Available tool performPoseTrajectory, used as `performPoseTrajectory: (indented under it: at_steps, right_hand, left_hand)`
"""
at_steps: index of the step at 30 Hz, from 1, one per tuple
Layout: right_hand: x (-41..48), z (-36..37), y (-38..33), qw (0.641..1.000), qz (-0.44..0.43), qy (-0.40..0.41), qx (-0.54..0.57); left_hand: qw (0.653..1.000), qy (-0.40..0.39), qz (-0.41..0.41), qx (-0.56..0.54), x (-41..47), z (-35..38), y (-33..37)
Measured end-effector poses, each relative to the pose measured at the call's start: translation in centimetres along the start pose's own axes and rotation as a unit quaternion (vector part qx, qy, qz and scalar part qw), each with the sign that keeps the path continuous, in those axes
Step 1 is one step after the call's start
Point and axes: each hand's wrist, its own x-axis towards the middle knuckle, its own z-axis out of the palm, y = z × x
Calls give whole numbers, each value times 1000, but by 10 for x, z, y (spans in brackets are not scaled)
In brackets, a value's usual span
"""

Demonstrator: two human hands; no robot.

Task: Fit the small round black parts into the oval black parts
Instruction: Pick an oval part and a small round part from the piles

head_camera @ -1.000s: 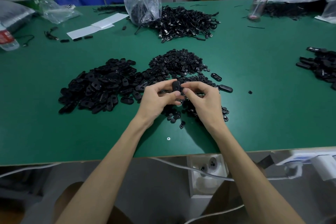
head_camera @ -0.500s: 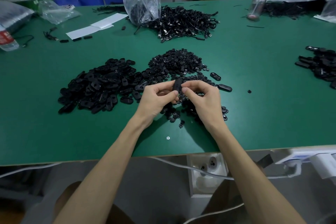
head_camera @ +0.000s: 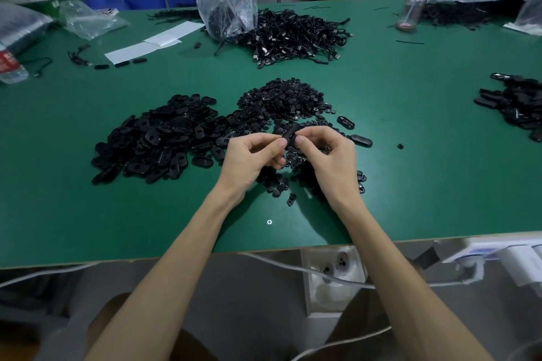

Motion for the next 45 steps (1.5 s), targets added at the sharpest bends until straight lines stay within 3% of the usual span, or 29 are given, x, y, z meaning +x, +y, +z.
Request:
performPoseTrajectory:
  at_steps: [23, 31, 45]
  right_hand:
    - [-2, 7, -2, 976, -96, 28, -193]
    - [-7, 12, -4, 964, -150, -9, -220]
    - [-4, 9, -4, 987, -93, -29, -128]
  left_hand:
    - [998, -17, 18, 58, 1, 1, -3]
    - [998, 7, 3, 64, 4, -2, -7]
    - [1000, -4, 8, 13, 1, -1, 0]
